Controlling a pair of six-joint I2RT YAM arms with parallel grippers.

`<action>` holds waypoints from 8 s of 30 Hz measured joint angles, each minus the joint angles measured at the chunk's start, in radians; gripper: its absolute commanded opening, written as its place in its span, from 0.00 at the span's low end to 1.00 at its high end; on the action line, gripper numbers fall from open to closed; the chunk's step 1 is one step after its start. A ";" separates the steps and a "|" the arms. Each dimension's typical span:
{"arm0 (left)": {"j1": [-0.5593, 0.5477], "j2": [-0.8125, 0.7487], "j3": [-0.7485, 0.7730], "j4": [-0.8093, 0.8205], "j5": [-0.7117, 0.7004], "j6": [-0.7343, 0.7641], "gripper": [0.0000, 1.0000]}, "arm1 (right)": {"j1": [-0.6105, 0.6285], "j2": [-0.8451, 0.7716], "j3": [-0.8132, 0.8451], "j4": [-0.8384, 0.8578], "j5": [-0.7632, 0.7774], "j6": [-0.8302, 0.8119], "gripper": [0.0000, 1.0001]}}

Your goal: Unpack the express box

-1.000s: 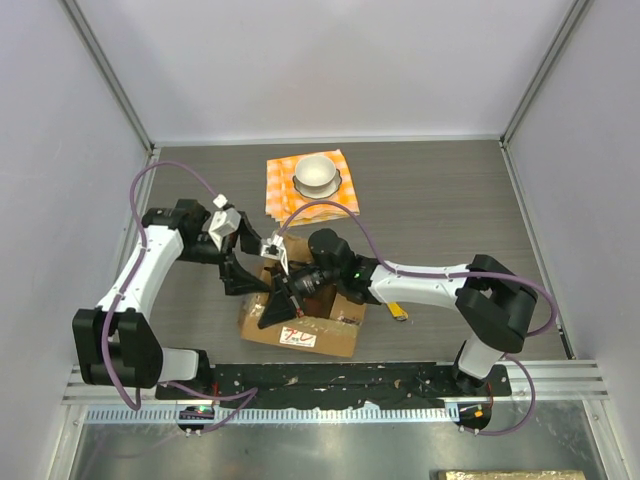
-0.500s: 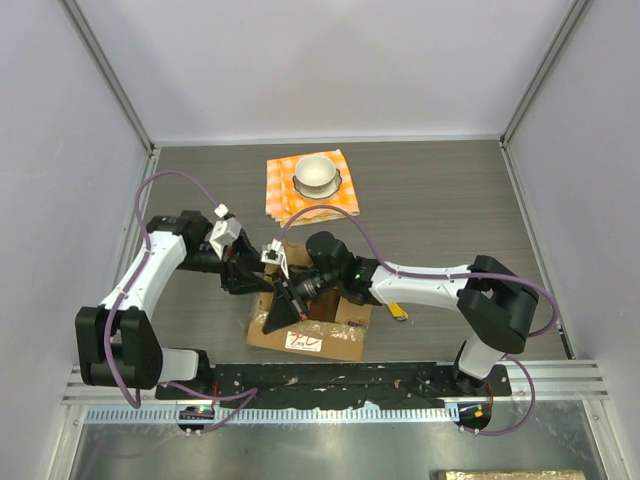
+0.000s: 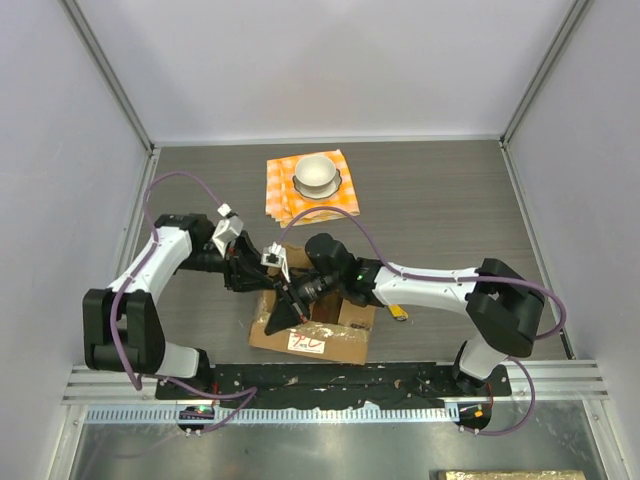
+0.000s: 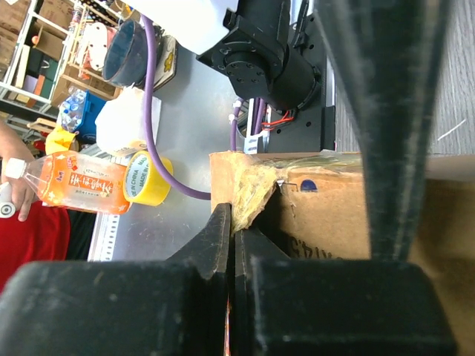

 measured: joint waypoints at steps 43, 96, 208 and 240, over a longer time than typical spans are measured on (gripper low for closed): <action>-0.084 -0.093 -0.073 0.407 -0.170 -0.715 0.00 | 0.225 -0.082 0.229 -0.617 0.490 -0.552 0.01; 0.110 -0.235 0.121 0.469 -0.790 -0.889 1.00 | 0.192 0.051 0.054 -0.132 0.874 -0.837 0.01; -0.707 0.092 0.310 0.131 -0.802 -0.700 1.00 | -0.200 -0.690 -0.682 0.087 0.954 -0.004 0.78; -0.750 0.103 0.243 0.334 -0.909 -0.737 1.00 | -0.223 -0.826 -0.752 0.104 0.981 0.092 0.82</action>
